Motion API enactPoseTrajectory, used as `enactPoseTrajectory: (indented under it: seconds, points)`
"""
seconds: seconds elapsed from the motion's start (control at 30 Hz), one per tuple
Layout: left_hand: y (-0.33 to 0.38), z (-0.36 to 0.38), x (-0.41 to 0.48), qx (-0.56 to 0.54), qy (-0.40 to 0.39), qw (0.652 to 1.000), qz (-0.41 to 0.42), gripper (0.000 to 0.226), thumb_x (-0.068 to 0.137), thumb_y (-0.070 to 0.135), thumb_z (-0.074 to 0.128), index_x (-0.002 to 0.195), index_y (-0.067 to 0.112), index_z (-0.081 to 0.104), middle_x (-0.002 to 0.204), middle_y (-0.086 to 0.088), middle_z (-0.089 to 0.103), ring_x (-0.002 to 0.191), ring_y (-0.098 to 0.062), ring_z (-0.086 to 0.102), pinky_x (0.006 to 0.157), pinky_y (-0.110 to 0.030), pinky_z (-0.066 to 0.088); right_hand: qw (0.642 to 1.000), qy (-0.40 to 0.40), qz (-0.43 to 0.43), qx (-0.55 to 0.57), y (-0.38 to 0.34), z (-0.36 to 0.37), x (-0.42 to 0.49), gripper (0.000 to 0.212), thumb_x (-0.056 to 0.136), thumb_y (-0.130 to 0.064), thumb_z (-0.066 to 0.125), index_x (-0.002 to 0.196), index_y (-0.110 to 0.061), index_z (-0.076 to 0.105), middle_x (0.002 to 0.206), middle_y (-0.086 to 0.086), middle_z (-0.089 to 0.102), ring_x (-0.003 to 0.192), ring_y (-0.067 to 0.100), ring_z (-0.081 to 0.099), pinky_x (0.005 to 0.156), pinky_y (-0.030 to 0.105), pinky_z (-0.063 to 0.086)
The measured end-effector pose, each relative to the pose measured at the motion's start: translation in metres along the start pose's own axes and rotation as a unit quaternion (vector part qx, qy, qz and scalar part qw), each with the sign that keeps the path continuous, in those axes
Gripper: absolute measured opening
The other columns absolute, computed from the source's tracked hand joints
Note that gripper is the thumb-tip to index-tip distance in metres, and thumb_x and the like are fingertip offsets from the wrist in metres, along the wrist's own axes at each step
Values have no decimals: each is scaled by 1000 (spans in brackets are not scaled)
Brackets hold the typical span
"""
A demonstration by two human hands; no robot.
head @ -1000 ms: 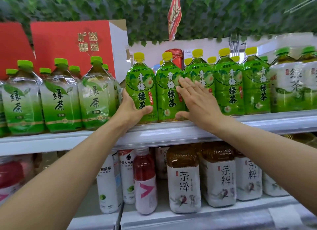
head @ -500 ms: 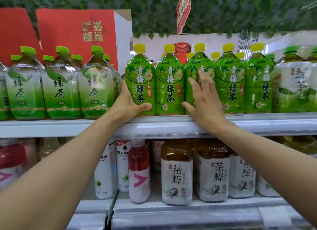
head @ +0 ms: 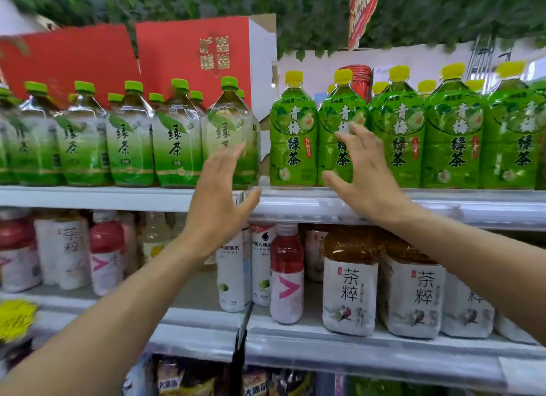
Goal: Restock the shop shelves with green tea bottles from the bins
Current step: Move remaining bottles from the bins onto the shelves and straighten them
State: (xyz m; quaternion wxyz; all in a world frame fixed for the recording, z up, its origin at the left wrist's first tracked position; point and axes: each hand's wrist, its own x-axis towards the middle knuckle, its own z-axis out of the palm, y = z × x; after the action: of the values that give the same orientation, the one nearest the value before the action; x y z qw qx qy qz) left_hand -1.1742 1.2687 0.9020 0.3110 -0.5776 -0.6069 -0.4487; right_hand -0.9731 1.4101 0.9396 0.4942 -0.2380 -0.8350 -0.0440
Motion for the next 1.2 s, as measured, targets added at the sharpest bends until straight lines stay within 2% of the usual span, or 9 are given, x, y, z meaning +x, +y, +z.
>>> enactPoseTrajectory:
  seconds: [0.17,0.27,0.33,0.4,0.5,0.7,0.8,0.93,1.2]
  points:
    - [-69,-47,6,78,-8,997,-7,74,96,29,64,157,19,25,164,-2,21,152,-19,14,122,-30,6,991,-86,-59,88,-76,36,17,69,96,-42,59,152,-15,29,156,4,31,143,15,27,117,29,20]
    - [-106,-65,17,96,-7,995,-19,79,93,31,68,158,17,23,164,-6,20,151,-24,17,124,-38,13,975,-138,29,170,-110,65,35,80,96,-51,55,155,-16,16,160,4,22,140,11,26,107,23,17]
    - [-127,-72,26,125,-16,992,-11,86,92,37,69,159,16,20,166,-7,16,152,-24,15,123,-41,12,964,-136,105,204,-122,80,48,82,97,-51,54,156,-15,10,162,4,21,147,16,22,117,32,19]
    - [-146,-75,37,156,-34,987,10,92,90,46,67,160,18,14,168,-5,10,154,-22,9,123,-43,6,957,-124,157,208,-124,92,56,71,99,-44,54,154,-14,21,156,3,37,144,21,33,119,43,27]
    - [-164,-73,46,154,-45,986,45,94,88,50,68,161,23,14,168,-1,8,155,-18,2,124,-45,-1,965,-103,181,159,-120,103,60,44,100,-35,55,139,-16,47,131,1,61,114,18,56,101,38,44]
    - [-184,-64,44,82,-36,992,86,94,84,36,78,158,27,21,168,0,8,155,-14,-4,126,-51,2,967,-64,195,149,-121,108,58,11,94,-38,64,101,-30,62,100,-11,71,97,14,66,93,42,52]
    - [-189,-63,45,48,-34,994,94,96,82,32,80,158,27,22,168,2,7,154,-12,-4,125,-46,-4,966,-68,201,147,-124,107,60,18,88,-45,70,93,-31,60,92,-15,69,90,9,65,78,32,51]
    - [-189,-57,45,57,-25,994,87,107,78,38,82,160,20,16,168,1,4,154,-12,-7,124,-43,-8,962,-62,218,153,-124,109,62,38,83,-42,77,109,-20,62,101,-7,71,96,14,67,91,41,54]
    - [-185,-58,45,67,-33,994,76,109,80,34,81,161,16,10,169,-2,1,154,-14,-10,122,-42,-12,962,-76,224,139,-125,111,65,42,83,-44,76,112,-18,59,102,-5,68,98,17,65,93,44,52]
